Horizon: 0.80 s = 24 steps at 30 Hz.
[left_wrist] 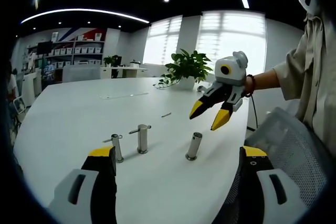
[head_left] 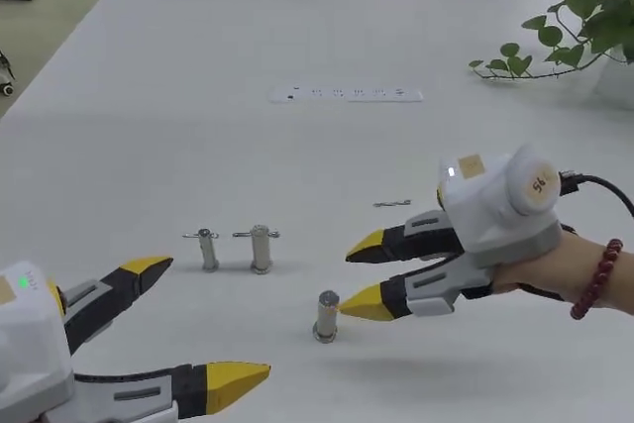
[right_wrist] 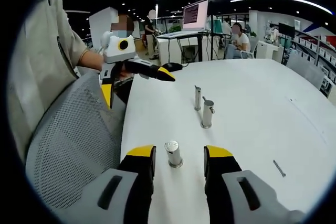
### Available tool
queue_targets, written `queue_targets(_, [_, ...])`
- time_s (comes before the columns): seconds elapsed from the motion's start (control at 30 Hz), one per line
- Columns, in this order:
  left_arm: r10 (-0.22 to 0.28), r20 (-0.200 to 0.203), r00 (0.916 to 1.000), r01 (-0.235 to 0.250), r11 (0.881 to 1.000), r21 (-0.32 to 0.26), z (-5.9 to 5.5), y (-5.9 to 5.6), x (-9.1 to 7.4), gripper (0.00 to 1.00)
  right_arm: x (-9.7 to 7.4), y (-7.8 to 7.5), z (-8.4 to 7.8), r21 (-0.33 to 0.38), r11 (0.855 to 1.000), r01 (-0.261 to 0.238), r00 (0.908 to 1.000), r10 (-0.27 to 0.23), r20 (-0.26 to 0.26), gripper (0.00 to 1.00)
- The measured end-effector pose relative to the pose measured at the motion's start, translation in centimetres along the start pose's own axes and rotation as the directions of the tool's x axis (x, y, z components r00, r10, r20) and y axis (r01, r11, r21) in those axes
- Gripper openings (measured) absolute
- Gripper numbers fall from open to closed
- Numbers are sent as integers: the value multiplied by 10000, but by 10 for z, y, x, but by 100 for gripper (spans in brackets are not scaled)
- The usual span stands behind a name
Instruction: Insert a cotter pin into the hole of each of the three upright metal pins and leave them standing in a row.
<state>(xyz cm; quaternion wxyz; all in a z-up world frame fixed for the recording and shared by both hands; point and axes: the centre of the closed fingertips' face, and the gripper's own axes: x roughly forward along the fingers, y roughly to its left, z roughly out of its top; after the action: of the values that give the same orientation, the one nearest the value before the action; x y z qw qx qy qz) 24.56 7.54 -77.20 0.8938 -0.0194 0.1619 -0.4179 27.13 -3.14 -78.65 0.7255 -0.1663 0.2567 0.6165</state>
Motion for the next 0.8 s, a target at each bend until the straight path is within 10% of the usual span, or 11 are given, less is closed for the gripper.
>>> queue_targets(0.8, [-632,-54,9980,632,9980,73,3,-15,18,90,-37,-66,-13,998,9786,1800,9835,-1808,-10,46])
